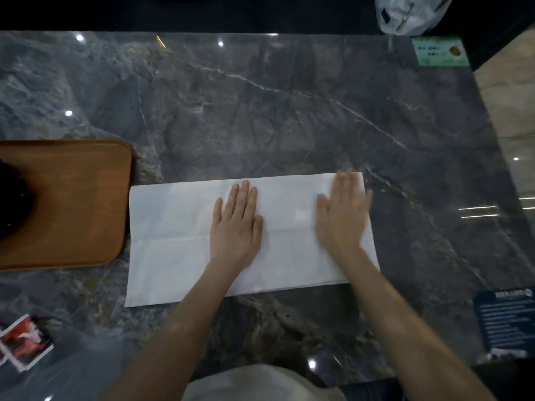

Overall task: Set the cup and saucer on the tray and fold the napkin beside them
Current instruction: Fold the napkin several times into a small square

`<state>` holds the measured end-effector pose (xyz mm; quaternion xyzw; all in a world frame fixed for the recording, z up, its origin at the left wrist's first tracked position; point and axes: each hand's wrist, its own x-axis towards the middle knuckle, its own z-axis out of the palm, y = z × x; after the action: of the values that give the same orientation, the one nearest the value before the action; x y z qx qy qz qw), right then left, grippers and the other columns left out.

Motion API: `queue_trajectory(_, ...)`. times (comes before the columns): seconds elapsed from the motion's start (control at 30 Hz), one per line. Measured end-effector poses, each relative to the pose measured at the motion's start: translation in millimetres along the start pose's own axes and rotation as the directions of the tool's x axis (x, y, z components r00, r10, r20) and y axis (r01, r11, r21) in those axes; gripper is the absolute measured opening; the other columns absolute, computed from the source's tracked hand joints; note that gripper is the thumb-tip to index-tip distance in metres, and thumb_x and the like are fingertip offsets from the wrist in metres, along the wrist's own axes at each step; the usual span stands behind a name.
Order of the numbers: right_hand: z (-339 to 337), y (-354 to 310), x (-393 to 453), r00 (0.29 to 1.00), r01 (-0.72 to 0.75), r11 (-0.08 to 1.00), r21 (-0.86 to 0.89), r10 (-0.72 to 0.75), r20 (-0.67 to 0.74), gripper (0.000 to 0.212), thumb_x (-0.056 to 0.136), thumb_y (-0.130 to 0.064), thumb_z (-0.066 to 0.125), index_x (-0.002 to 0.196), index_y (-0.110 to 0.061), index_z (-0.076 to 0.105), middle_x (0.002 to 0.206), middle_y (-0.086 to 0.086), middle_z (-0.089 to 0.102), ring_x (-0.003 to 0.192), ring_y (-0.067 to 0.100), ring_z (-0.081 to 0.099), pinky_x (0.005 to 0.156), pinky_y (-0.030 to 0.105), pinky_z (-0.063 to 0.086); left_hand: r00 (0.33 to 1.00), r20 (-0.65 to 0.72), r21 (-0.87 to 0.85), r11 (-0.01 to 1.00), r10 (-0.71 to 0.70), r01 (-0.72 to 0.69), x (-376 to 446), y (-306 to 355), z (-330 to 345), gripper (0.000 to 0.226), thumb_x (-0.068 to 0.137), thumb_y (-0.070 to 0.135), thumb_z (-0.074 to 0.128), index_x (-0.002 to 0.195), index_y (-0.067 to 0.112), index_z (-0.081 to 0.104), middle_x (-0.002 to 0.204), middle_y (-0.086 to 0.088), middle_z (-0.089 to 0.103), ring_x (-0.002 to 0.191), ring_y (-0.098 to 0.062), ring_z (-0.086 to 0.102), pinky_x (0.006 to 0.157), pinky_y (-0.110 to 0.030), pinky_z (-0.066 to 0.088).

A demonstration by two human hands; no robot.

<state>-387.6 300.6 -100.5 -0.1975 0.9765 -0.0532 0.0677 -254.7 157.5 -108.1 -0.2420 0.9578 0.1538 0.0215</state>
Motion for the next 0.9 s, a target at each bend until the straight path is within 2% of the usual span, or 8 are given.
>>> queue_trajectory(0.17,15.1,-81.1,-76.7,0.908,0.362,0.903,0.23,-0.397,0.131,0.06,0.091,-0.045,-0.006,0.144,-0.018,0.001,0.154,-0.004,-0.002,0.138,0.008,-0.012,0.111,0.034,-0.015,1.0,0.017,0.109,0.994,0.019,-0.021,-0.6,-5.4,6.2,0.06,0.088,0.038,0.003,0.142,0.017,-0.012,0.157,-0.003,-0.005,0.139,-0.014,-0.016,0.113,-0.038,-0.007)
queue_trajectory(0.23,20.1,-73.3,-84.4,0.936,0.305,0.935,0.18,-0.33,0.124,0.065,0.089,-0.048,-0.014,0.145,-0.02,0.002,0.155,-0.002,0.002,0.14,0.01,-0.009,0.112,0.035,-0.014,1.0,0.004,0.092,0.996,0.011,-0.012,-0.6,-4.4,5.3,0.06,0.089,0.038,0.004,0.144,0.016,-0.008,0.157,-0.003,-0.002,0.14,-0.014,-0.012,0.114,-0.039,-0.004)
queue_trajectory(0.37,18.2,-6.4,-81.3,0.994,0.095,0.995,0.039,-0.097,0.056,0.062,0.092,-0.045,0.011,0.147,-0.017,0.013,0.156,0.005,0.015,0.144,0.019,0.011,0.112,0.04,-0.004,1.0,-0.001,0.014,1.0,0.005,-0.005,0.5,-1.5,1.9,0.063,0.089,0.04,0.005,0.147,0.015,0.009,0.157,-0.002,0.008,0.144,-0.017,0.003,0.115,-0.041,0.003)
queue_trajectory(0.47,13.4,35.7,-89.0,0.996,-0.052,0.998,-0.016,0.054,0.069,0.069,0.09,-0.049,0.007,0.147,-0.012,0.004,0.157,0.008,0.006,0.145,0.019,0.002,0.114,0.039,-0.006,1.0,-0.002,0.014,1.0,0.007,-0.007,0.1,-1.9,1.6,0.063,0.089,0.041,0.004,0.147,0.015,0.009,0.157,-0.002,0.007,0.144,-0.018,0.003,0.115,-0.041,0.002)
queue_trajectory(0.57,7.9,40.6,-95.6,0.994,-0.08,0.996,-0.03,0.081,0.066,0.072,0.089,-0.049,0.005,0.146,-0.005,0.003,0.156,0.013,0.007,0.145,0.023,0.002,0.117,0.041,-0.004,1.0,0.002,0.024,1.0,0.002,-0.002,-0.5,-2.1,2.2,0.063,0.09,0.04,0.005,0.147,0.015,0.009,0.157,-0.003,0.007,0.144,-0.018,0.003,0.115,-0.041,0.001)
queue_trajectory(0.7,-1.2,-0.5,-79.8,0.986,0.15,0.98,0.134,-0.157,0.046,0.064,0.091,-0.042,0.01,0.146,-0.012,0.006,0.157,0.007,0.01,0.142,0.013,-0.001,0.112,0.03,-0.016,1.0,0.009,0.019,1.0,0.0,0.0,0.4,-2.5,1.8,0.064,0.089,0.04,0.005,0.147,0.015,0.009,0.157,-0.003,0.006,0.144,-0.018,0.002,0.115,-0.042,0.001)
queue_trajectory(0.8,-2.4,-50.9,-56.4,0.93,0.338,0.912,0.231,-0.362,0.068,0.062,0.09,-0.04,0.008,0.147,-0.016,0.011,0.157,0.003,0.009,0.144,0.012,0.0,0.114,0.03,-0.011,1.0,0.023,0.07,0.998,-0.002,0.0,0.5,-3.8,3.9,0.062,0.09,0.042,0.005,0.146,0.017,0.0,0.157,-0.002,0.001,0.141,-0.012,-0.009,0.114,-0.039,-0.005)
queue_trajectory(0.9,5.2,-88.5,-39.5,0.895,0.406,0.888,0.214,-0.434,0.101,0.058,0.094,-0.037,0.007,0.147,-0.015,0.008,0.158,0.002,0.005,0.145,0.014,-0.002,0.117,0.034,-0.006,0.999,0.048,0.146,0.989,-0.007,0.0,1.3,-4.4,5.1,0.063,0.095,0.043,0.018,0.144,0.018,-0.011,0.157,-0.001,-0.007,0.139,-0.013,-0.017,0.113,-0.037,-0.01)
